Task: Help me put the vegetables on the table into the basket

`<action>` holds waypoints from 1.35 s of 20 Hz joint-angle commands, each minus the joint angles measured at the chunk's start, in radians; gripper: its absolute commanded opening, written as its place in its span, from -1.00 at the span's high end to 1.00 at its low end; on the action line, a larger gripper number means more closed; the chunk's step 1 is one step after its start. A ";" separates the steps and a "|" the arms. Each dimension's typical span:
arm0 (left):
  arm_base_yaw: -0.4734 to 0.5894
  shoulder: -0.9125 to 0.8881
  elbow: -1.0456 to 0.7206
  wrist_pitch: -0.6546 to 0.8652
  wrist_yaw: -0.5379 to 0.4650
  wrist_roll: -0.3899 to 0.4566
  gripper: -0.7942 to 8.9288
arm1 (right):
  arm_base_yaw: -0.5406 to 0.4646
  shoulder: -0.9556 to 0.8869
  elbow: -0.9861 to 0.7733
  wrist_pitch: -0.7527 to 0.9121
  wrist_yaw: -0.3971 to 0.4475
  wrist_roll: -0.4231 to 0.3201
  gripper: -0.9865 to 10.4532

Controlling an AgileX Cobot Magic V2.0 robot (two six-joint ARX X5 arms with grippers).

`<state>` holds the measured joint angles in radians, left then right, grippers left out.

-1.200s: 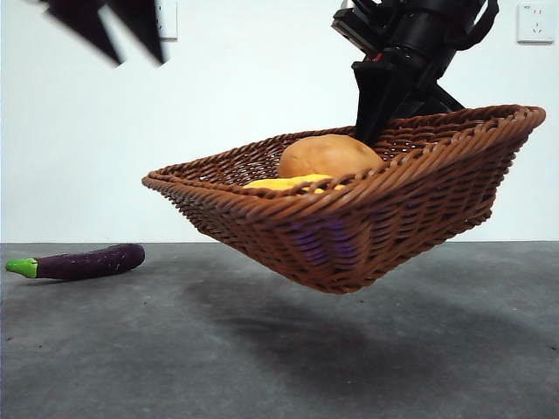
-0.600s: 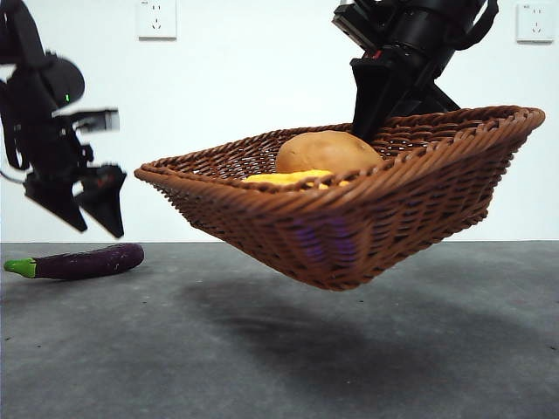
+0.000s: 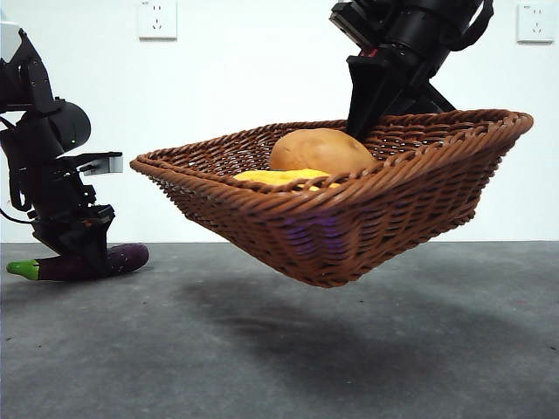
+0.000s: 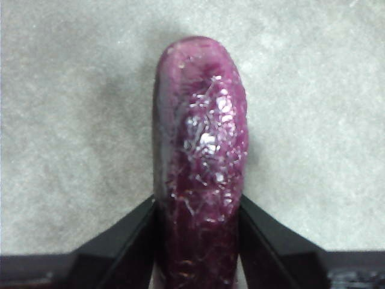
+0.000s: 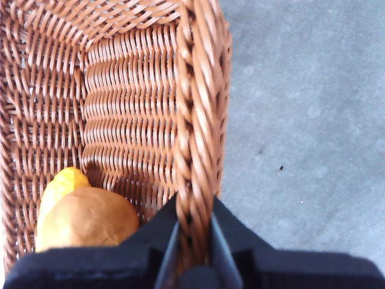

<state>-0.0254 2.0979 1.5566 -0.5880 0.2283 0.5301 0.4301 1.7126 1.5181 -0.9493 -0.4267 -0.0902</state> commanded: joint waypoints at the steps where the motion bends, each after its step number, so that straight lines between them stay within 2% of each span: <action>1: 0.001 -0.004 0.003 -0.014 0.007 -0.010 0.85 | 0.001 0.006 -0.003 0.006 -0.015 0.008 0.85; 4: 0.005 -0.098 0.003 -0.067 0.019 -0.014 0.85 | 0.000 0.006 -0.003 0.007 -0.011 0.011 0.85; 9: 0.012 -0.414 0.003 -0.200 0.158 -0.027 0.85 | 0.000 0.009 -0.003 0.006 -0.011 0.014 0.85; 10: 0.004 -0.486 0.003 -0.244 0.192 -0.013 0.85 | 0.000 0.013 -0.003 0.004 -0.011 0.015 0.85; 11: -0.014 -0.557 0.003 -0.306 0.235 0.037 0.85 | 0.000 0.021 -0.003 -0.002 -0.011 0.014 0.85; 14: -0.138 -0.743 0.003 -0.457 0.241 0.156 0.85 | 0.003 0.059 -0.003 -0.042 -0.016 0.006 0.85; 16: -0.274 -0.809 0.003 -0.494 0.162 0.188 0.85 | 0.017 0.079 -0.004 -0.063 -0.024 -0.001 0.85; 18: -0.411 -0.800 0.002 -0.557 0.047 0.185 0.85 | 0.035 0.078 -0.004 -0.058 -0.061 0.000 0.85; 19: -0.451 -0.776 0.002 -0.559 0.022 0.153 0.85 | 0.041 0.078 -0.004 -0.055 -0.094 0.002 0.85; 21: -0.475 -0.707 0.002 -0.547 0.023 0.125 0.85 | 0.056 0.076 -0.004 -0.049 -0.105 0.011 0.85; 27: -0.550 -0.470 0.001 -0.567 0.040 0.148 0.85 | 0.061 0.076 -0.004 -0.054 -0.105 0.010 0.85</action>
<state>-0.5724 1.6299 1.5646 -1.1511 0.2646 0.6659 0.4889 1.7920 1.5181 -1.0050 -0.5140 -0.0895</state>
